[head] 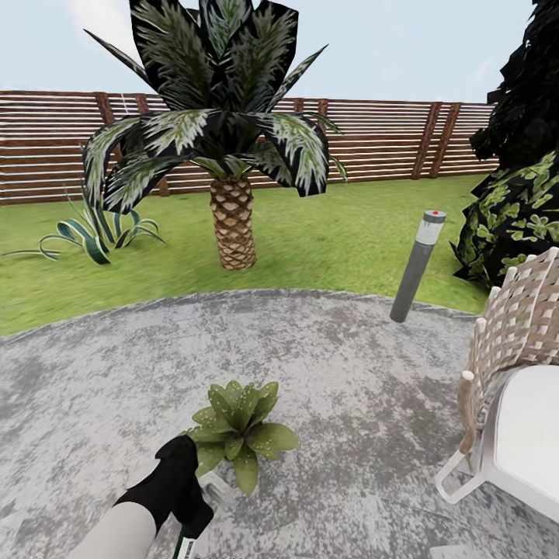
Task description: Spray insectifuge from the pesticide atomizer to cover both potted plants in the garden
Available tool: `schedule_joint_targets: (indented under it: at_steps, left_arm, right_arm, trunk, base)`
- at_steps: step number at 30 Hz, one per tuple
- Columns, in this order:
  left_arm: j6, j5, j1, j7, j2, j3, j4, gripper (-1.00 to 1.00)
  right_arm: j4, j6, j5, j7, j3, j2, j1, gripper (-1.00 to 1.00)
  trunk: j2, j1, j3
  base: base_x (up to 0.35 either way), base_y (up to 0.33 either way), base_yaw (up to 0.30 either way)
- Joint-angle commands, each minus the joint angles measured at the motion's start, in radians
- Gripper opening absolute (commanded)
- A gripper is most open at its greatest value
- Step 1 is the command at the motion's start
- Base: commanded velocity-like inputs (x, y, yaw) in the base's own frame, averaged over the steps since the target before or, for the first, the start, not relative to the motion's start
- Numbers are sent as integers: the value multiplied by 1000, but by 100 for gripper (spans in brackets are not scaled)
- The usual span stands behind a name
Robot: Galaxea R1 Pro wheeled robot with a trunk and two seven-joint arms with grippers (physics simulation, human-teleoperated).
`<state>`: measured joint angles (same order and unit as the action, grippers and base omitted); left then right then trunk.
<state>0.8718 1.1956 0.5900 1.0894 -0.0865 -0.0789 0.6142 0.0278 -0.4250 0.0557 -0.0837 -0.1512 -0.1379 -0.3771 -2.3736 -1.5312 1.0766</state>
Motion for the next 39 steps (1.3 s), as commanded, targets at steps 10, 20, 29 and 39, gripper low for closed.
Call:
schedule_joint_targets:
  at_steps: [10,20,29,39]
  left_arm:
    - [-46,-164,1,-242,-30,-2,-2,-100]
    - [-57,-196,-1,-315,-29,2,-18,-100]
    - [-53,-198,-14,-313,-27,-7,-14,-100]
    - [-50,-195,-15,-316,-10,-6,-7,-100]
  right_arm:
    - [0,-2,6,-4,-8,-2,0,100]
    - [-1,-2,6,-3,-8,-2,0,100]
    - [-1,-1,6,-3,-8,-2,0,100]
    - [-2,-1,6,-3,-8,-2,0,100]
  trunk:
    - [0,0,1]
    - [0,0,1]
    - [0,0,1]
    - [0,0,1]
  base:
    - [0,0,50]
    - [0,0,0]
    - [11,42,0]
    - [7,32,0]
